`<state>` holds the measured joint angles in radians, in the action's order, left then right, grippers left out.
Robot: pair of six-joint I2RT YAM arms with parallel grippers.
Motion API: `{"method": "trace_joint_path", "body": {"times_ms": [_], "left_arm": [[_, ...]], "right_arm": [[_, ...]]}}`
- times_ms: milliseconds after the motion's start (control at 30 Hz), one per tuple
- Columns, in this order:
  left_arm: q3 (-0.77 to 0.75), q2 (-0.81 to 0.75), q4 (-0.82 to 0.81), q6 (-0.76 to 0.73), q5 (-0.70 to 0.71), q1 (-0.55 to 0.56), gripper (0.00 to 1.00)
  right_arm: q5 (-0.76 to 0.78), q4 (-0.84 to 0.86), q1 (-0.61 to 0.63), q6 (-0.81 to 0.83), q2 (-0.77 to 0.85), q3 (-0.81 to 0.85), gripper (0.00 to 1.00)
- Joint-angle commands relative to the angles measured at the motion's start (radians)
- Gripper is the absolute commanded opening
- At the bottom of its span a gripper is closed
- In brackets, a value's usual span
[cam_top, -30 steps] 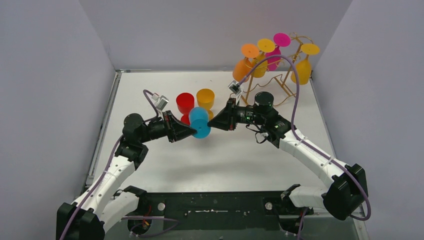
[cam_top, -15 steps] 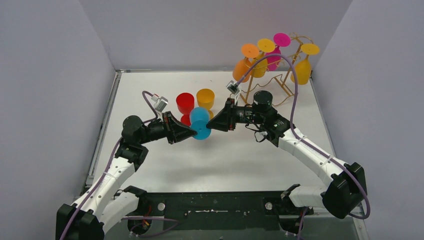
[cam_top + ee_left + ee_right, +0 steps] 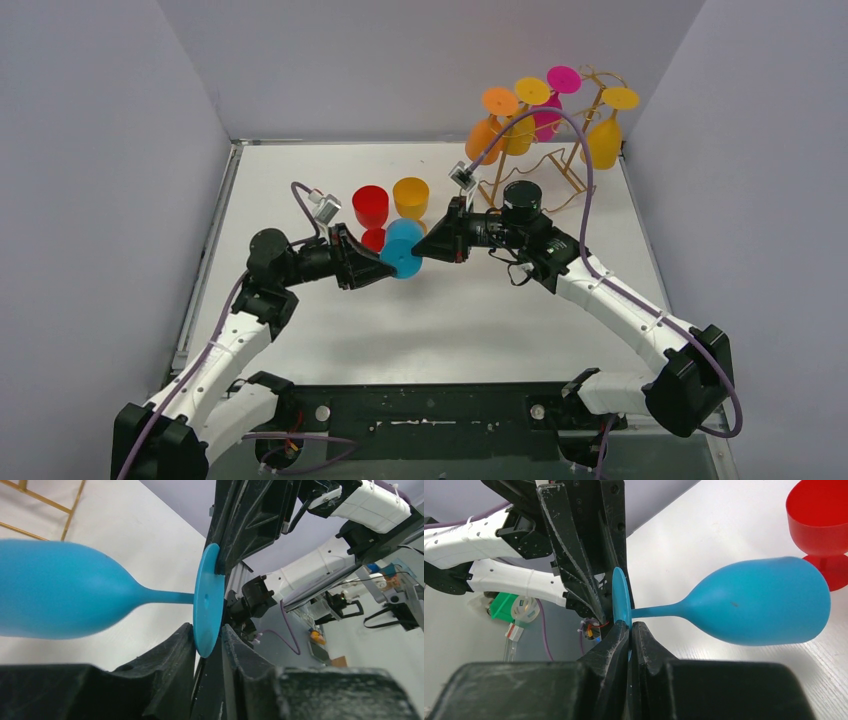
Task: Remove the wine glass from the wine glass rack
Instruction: Place the wine glass at the center of the board.
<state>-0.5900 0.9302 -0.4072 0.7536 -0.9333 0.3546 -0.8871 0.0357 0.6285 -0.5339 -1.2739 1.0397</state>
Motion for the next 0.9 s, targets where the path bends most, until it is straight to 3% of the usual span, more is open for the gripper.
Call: {"method": "trace_joint_path", "body": {"times_ms": [0,200,300,433,733,800,867], "left_arm": [[-0.050,0.005,-0.016,-0.004,-0.052,0.007,0.28],[-0.057,0.033,-0.079,0.034,-0.087,0.009,0.30],[-0.056,0.035,-0.094,0.035,-0.078,0.009,0.22],[-0.051,0.032,-0.101,0.032,-0.065,0.010,0.21],[-0.027,0.004,-0.070,-0.022,-0.043,0.012,0.00],[-0.030,-0.011,-0.027,-0.063,-0.041,0.012,0.00],[-0.022,-0.027,-0.036,-0.075,-0.048,0.014,0.00]], "right_arm": [[0.037,0.049,0.007,0.026,0.019,0.023,0.00],[0.035,0.047,0.011,0.028,0.029,0.017,0.00],[0.032,0.056,0.021,0.025,0.037,0.006,0.00],[0.016,0.054,0.025,0.028,0.036,0.004,0.00],[0.014,0.040,0.024,0.041,0.045,0.004,0.02],[0.014,0.037,0.025,0.046,0.050,0.008,0.06],[0.013,0.038,0.025,0.047,0.060,0.012,0.21]]}}
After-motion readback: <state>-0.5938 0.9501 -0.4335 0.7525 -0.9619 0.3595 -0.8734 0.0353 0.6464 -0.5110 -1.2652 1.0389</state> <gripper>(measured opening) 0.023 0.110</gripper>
